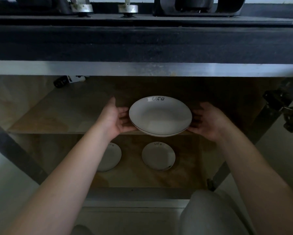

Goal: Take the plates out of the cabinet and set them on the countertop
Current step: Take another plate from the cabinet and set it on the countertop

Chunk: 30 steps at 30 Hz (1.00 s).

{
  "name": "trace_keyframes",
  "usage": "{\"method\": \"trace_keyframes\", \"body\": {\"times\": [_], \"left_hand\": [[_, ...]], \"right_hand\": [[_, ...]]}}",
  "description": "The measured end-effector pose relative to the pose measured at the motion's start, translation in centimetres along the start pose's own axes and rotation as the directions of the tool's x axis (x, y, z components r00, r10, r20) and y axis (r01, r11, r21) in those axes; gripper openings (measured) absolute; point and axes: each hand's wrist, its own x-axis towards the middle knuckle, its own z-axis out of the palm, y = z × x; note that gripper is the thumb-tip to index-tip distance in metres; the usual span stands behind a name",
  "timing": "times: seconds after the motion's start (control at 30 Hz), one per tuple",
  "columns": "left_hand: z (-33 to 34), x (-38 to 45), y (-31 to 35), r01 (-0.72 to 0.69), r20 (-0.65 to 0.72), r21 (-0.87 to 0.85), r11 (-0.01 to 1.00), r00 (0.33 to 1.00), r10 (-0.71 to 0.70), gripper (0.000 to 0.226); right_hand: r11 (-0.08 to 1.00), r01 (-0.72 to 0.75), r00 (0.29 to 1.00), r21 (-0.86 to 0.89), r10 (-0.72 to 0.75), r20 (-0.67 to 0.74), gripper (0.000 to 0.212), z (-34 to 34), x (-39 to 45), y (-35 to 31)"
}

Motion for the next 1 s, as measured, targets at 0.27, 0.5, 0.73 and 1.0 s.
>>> {"method": "trace_keyframes", "body": {"times": [0.27,0.5,0.73,1.0], "left_hand": [[-2.3,-3.9,0.3,-0.089,0.015,0.04,0.995,0.996,0.089,0.067],[-3.8,-7.4,0.9,-0.006,-0.096,-0.011,1.0,0.995,0.005,0.061],[-3.1,-13.0,0.8,0.142,-0.256,-0.036,0.989,0.955,-0.147,0.058],[-3.3,-23.6,2.8,0.301,-0.372,-0.03,0.953,0.882,-0.29,0.053]], "right_hand": [[0.989,0.011,0.999,-0.148,-0.003,0.052,0.05,1.4,-1.5,1.6],[0.948,-0.059,0.998,-0.313,0.044,-0.054,0.028,2.4,-4.3,2.1],[0.937,-0.193,0.977,-0.291,0.154,-0.15,0.031,2.4,-11.1,1.9],[0.901,-0.419,0.892,-0.117,0.383,-0.241,0.046,2.9,-23.1,-1.8]]}}
